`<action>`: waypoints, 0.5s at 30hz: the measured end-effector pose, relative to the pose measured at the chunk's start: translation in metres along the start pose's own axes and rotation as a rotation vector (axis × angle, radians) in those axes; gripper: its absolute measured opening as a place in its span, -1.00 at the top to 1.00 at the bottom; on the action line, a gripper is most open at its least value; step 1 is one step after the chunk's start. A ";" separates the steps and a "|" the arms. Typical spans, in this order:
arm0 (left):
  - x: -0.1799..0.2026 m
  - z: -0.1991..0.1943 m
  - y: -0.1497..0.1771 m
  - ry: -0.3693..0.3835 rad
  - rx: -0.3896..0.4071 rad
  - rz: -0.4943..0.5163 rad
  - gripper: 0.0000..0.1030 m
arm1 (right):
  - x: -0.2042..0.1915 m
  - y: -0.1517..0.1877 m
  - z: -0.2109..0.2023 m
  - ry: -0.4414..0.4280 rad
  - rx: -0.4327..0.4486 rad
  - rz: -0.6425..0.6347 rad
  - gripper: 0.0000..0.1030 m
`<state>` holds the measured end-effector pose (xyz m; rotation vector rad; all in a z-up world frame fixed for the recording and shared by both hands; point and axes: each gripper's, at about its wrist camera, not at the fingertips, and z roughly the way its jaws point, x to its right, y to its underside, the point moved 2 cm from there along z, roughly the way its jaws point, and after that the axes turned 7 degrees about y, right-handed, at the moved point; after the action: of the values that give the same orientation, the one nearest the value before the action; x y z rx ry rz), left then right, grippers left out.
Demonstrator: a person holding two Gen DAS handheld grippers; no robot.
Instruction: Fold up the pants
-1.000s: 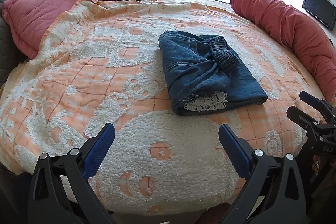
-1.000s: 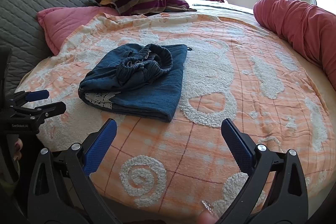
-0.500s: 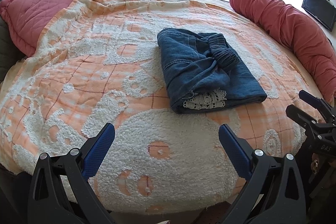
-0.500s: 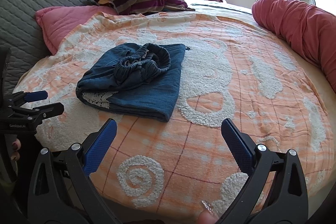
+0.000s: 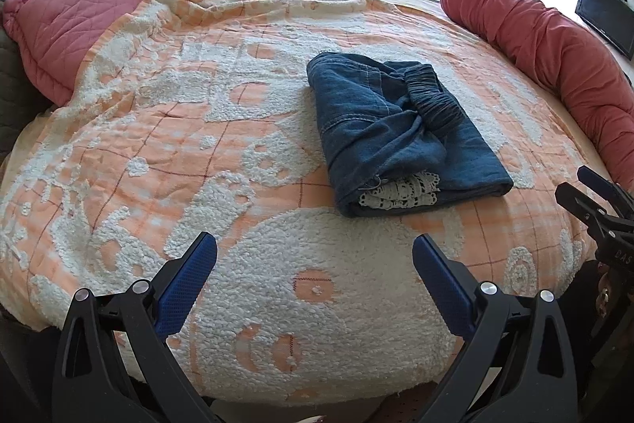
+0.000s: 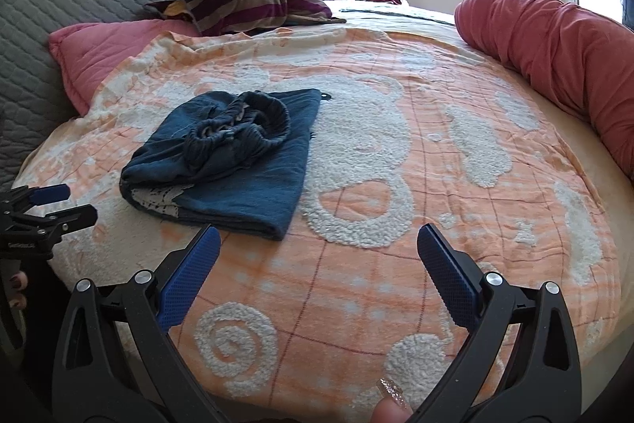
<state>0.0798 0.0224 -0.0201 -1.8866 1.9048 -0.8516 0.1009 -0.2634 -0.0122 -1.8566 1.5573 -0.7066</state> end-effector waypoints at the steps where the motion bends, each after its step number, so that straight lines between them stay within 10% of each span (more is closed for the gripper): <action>1: 0.000 0.000 -0.001 -0.004 -0.001 0.000 -0.91 | 0.001 -0.001 0.001 0.006 0.000 0.000 -0.82; 15: -0.068 0.018 -0.040 -0.065 -0.011 -0.127 -0.91 | 0.072 -0.019 0.019 0.201 -0.015 0.063 -0.82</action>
<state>0.1275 0.0884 -0.0217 -2.0348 1.7713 -0.8079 0.1392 -0.3304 -0.0095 -1.7835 1.7430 -0.8768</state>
